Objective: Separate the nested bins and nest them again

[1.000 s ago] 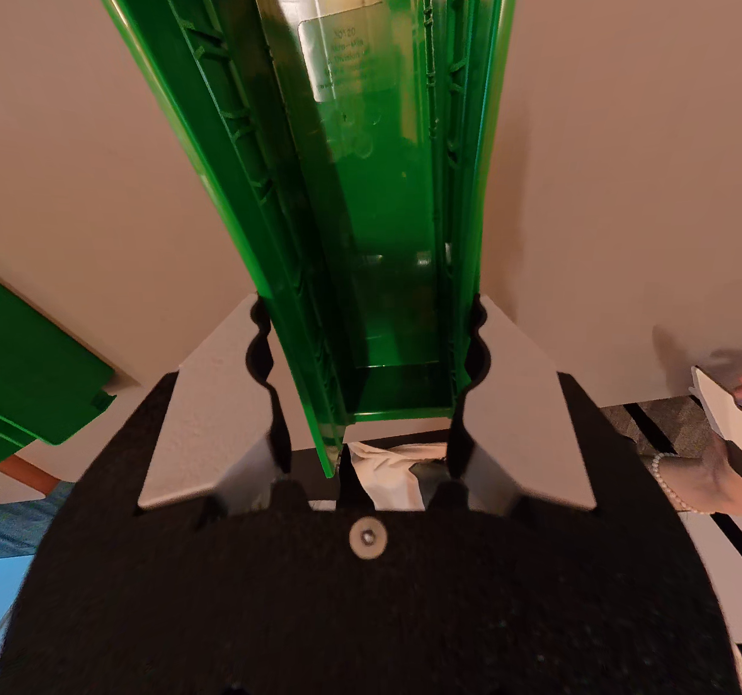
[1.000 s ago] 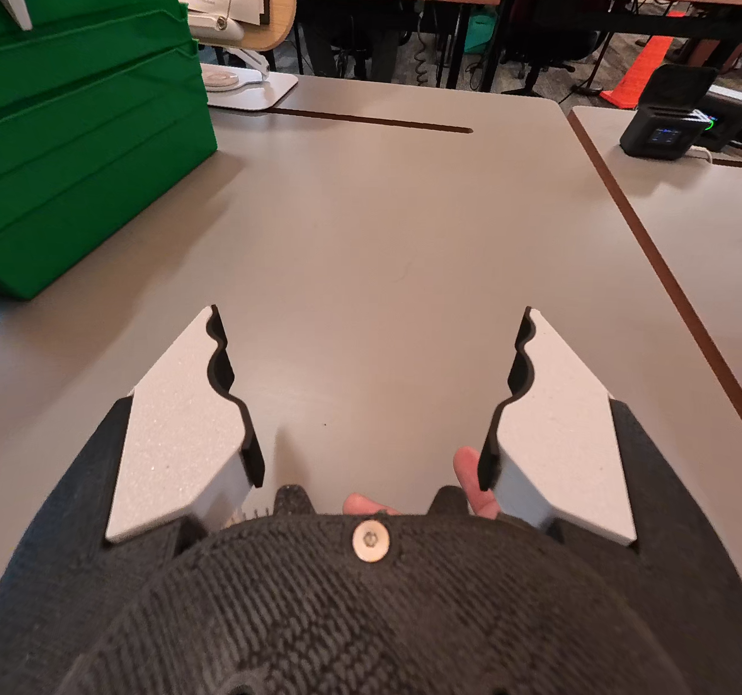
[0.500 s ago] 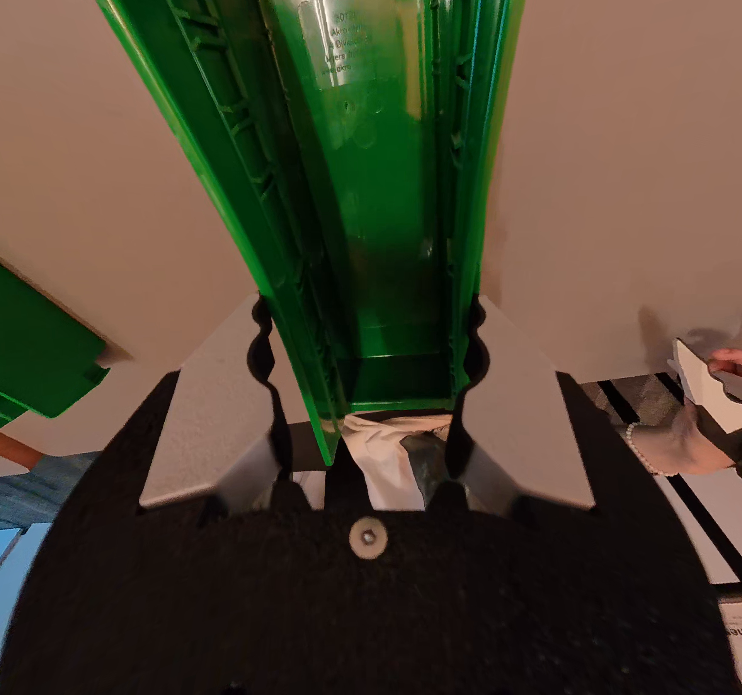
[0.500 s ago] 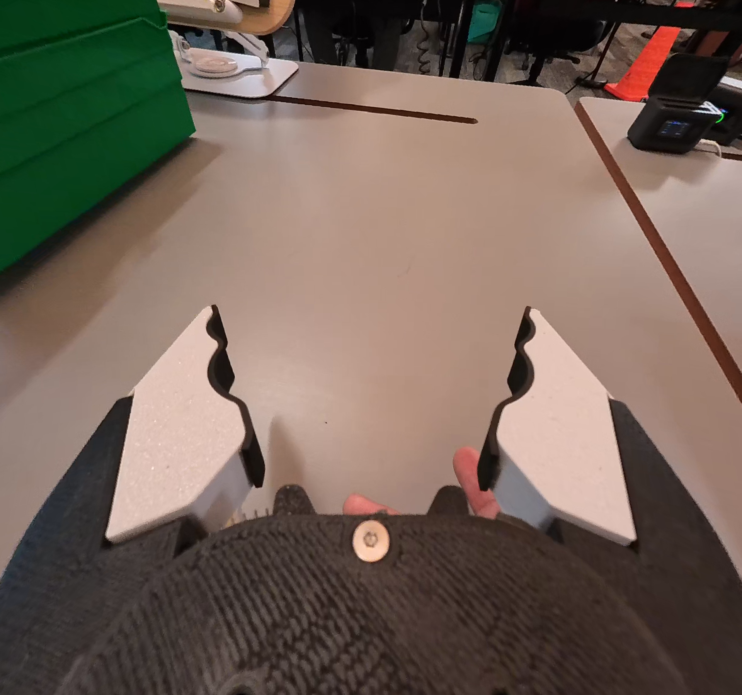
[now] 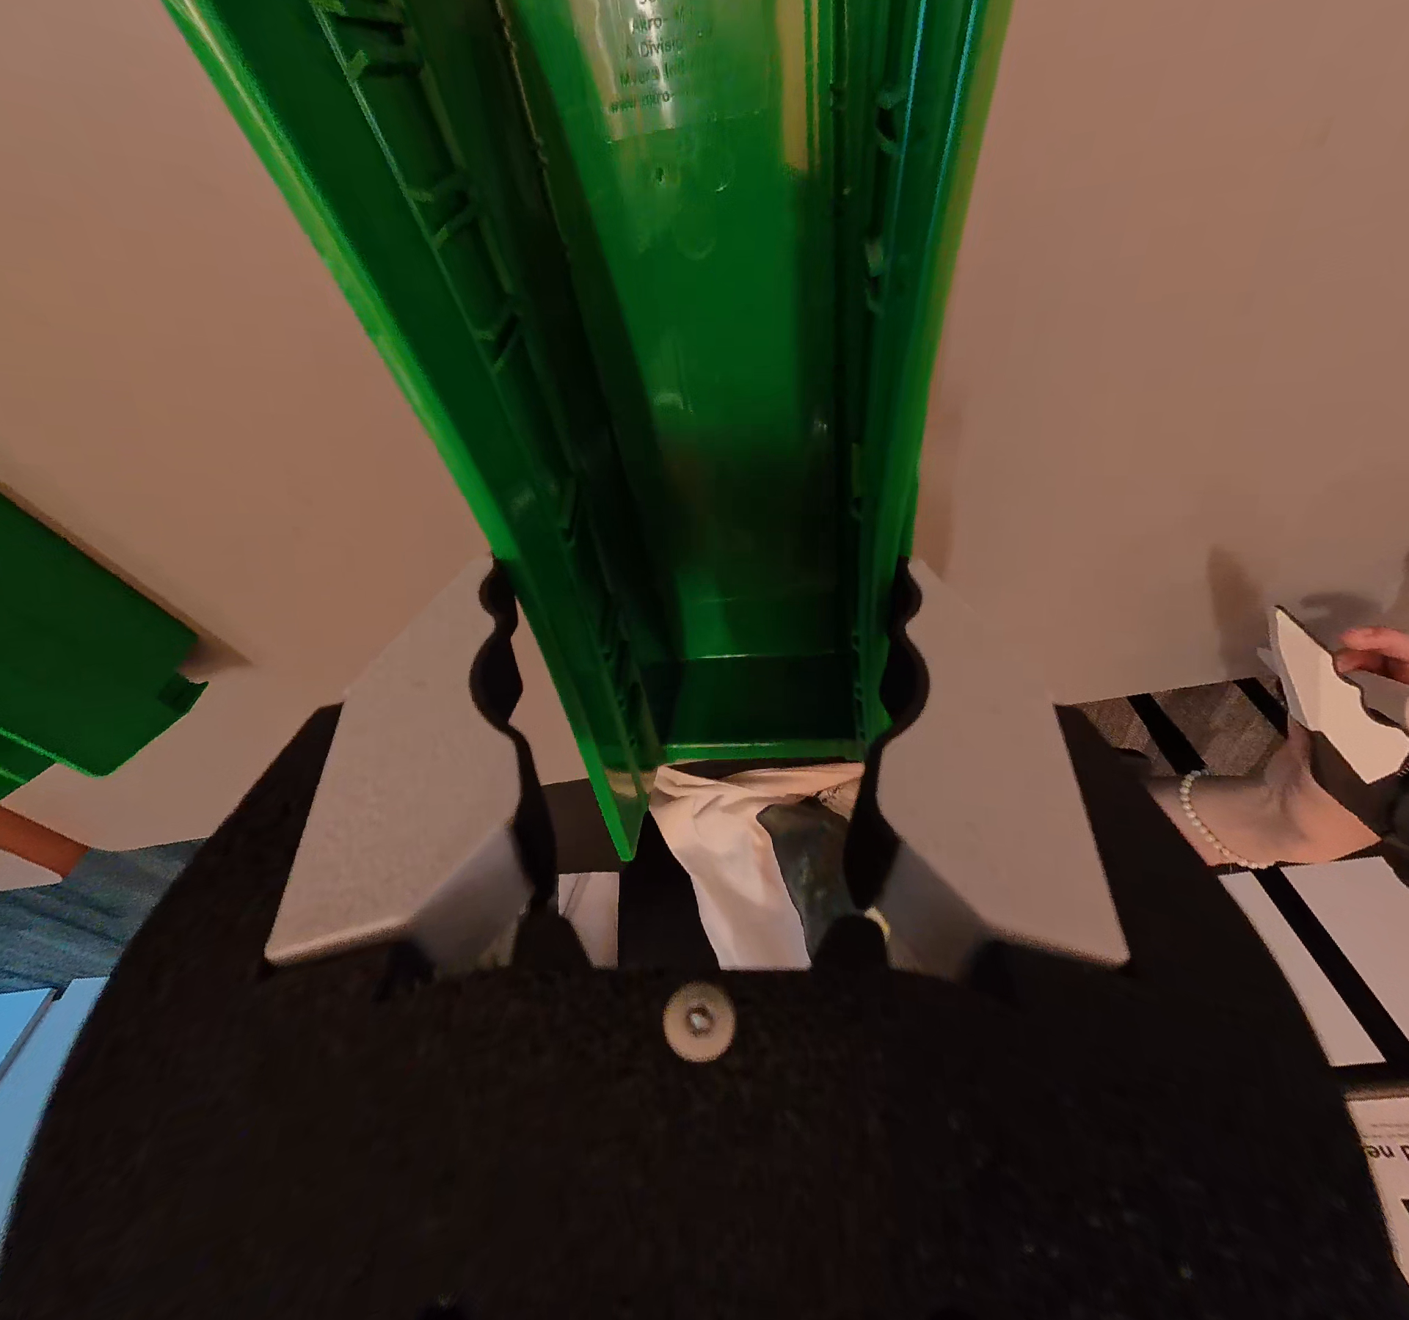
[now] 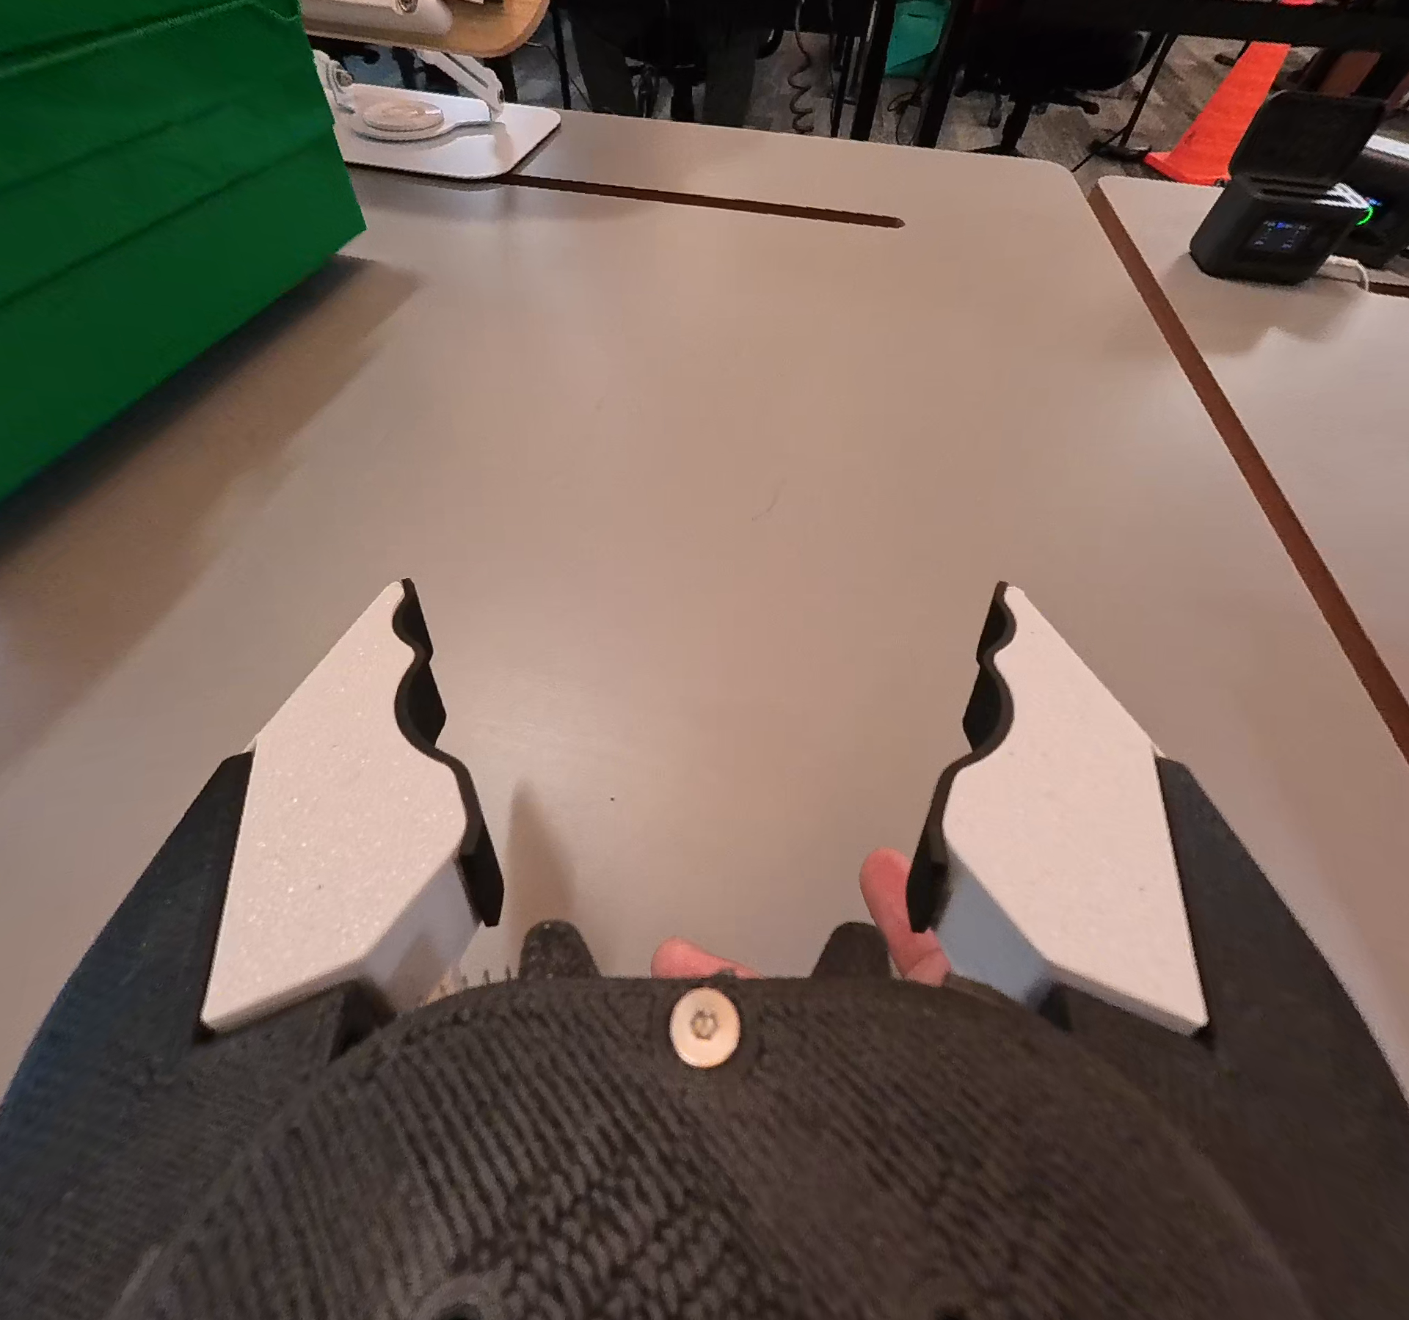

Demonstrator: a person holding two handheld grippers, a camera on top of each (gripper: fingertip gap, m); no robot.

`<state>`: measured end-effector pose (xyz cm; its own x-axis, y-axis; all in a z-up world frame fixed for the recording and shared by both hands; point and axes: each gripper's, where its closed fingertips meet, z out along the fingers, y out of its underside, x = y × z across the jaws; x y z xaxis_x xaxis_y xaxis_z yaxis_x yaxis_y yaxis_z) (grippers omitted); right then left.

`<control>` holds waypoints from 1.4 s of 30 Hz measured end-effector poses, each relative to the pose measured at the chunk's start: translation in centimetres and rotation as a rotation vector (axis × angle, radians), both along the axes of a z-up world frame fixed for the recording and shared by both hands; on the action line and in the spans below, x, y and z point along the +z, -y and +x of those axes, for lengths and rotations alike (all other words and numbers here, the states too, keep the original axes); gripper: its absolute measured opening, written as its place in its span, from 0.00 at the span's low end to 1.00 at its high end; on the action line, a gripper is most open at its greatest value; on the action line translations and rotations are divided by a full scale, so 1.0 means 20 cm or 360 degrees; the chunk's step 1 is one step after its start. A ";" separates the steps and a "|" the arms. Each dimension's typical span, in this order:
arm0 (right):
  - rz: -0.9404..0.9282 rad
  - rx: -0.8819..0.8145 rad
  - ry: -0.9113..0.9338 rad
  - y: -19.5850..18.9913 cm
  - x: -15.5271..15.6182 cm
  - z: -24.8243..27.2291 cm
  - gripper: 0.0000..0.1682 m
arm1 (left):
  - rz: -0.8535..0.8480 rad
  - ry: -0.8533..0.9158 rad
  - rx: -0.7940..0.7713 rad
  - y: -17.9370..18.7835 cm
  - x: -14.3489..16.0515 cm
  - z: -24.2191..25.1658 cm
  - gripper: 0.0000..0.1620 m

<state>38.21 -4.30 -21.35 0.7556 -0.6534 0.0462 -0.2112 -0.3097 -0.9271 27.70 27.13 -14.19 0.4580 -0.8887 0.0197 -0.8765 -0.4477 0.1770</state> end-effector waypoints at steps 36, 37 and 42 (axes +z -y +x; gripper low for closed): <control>0.0000 0.0021 0.0017 -0.02 0.02 -0.02 0.83 | 0.0218 -0.0048 0.0077 0.03 0.16 0.05 0.59; -0.0001 0.0020 0.0019 -0.01 0.02 -0.02 0.83 | 0.0217 -0.0039 0.0078 0.03 0.18 0.06 0.59; 0.0003 -0.0005 0.0011 0.01 0.01 0.00 0.83 | 0.0155 0.0008 0.0078 0.04 0.28 0.07 0.59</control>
